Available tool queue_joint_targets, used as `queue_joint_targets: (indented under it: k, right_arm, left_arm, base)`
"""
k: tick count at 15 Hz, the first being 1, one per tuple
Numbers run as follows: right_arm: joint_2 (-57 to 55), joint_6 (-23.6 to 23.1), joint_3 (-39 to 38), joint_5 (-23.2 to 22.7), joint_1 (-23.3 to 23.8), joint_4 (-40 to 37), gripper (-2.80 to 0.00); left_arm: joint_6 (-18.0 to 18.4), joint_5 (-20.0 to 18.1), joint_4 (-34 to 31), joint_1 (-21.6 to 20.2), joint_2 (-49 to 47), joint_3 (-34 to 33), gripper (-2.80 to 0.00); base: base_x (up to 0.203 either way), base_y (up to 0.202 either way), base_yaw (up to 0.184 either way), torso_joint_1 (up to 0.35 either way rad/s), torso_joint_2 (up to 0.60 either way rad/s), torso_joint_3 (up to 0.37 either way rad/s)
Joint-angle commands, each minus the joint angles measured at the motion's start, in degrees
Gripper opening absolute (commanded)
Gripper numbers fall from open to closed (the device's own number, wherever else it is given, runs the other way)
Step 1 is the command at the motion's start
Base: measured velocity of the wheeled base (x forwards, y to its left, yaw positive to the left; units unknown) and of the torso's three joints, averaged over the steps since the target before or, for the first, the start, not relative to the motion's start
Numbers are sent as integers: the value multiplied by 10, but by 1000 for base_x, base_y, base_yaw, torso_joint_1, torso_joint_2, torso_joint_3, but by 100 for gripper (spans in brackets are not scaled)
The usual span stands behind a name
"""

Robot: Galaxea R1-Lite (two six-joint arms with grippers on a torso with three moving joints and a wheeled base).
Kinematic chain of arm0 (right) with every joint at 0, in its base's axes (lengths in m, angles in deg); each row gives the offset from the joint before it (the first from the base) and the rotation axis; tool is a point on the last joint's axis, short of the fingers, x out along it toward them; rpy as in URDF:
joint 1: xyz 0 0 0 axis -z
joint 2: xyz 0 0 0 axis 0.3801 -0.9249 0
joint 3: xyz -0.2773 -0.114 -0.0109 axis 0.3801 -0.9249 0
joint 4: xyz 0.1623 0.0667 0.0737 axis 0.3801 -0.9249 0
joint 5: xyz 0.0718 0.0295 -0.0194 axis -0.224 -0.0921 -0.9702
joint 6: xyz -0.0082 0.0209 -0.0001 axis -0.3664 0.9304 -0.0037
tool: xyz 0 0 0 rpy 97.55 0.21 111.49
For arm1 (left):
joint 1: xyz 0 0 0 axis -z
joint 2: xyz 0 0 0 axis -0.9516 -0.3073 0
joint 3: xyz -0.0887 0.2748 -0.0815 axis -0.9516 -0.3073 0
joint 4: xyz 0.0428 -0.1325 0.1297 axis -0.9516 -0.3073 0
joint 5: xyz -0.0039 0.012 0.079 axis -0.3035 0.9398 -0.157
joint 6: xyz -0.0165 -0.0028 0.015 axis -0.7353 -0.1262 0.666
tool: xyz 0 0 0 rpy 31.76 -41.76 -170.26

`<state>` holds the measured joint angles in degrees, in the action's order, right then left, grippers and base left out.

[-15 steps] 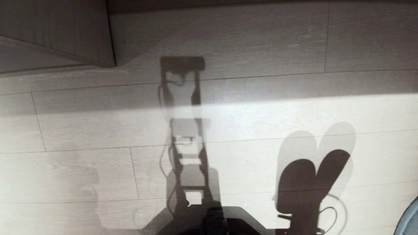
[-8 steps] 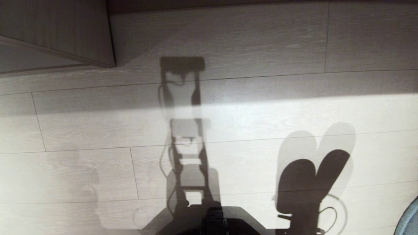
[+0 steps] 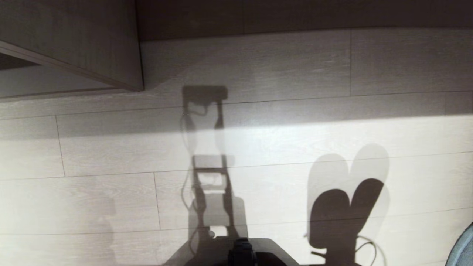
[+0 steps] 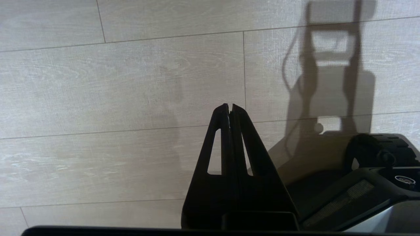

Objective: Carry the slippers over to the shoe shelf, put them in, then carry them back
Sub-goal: Place the slippers into the shoe cabinet

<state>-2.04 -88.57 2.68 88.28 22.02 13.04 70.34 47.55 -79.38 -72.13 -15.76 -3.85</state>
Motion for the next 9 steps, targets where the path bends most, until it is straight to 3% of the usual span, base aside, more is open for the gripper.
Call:
queue_joint_targets:
  k: [1,9]
  right_arm:
    - [-1,-1,0,0,0,0,-280]
    - [-1,-1,0,0,0,0,-280]
  left_arm:
    - [0,0,0,0,0,0,-280]
    - [-3,0,0,0,0,0,-280]
  base:
    - [0,0,0,6,2,194]
    - [0,0,0,0,5,202]
